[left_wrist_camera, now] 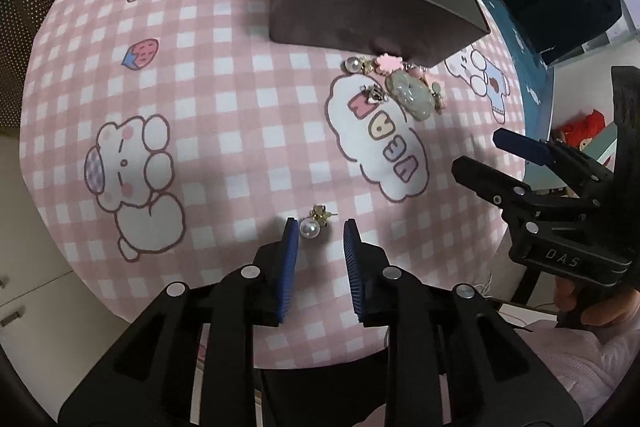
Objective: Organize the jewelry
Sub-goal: 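Move the left tool back to the pearl earring on the table, then close the left tool on the pearl earring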
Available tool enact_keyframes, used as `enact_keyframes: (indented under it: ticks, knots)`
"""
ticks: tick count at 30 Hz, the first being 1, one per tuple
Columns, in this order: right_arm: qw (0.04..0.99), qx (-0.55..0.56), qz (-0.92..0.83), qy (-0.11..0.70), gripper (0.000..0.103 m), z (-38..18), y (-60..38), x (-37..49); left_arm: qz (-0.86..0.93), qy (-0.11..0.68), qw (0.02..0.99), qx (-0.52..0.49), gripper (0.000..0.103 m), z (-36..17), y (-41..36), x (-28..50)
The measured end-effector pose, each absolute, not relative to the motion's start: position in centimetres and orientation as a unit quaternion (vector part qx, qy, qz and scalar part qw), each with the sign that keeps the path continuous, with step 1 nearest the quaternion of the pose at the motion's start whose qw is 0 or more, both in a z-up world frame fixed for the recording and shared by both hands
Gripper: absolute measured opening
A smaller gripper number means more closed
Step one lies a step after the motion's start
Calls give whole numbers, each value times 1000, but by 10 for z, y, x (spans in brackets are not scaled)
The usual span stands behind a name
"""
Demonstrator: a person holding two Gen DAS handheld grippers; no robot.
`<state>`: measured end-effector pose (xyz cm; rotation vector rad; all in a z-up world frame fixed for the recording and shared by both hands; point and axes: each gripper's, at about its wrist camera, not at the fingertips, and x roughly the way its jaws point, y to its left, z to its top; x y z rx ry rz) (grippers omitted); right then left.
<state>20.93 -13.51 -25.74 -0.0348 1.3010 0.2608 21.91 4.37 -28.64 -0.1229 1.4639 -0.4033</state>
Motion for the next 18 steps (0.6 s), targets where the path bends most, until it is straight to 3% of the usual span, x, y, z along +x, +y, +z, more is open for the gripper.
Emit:
enact_keyframes:
  ticks: [18]
  knots:
    - [798, -31, 146, 584, 75, -250, -125, 214, -174, 651, 734, -84, 17, -285, 57, 225]
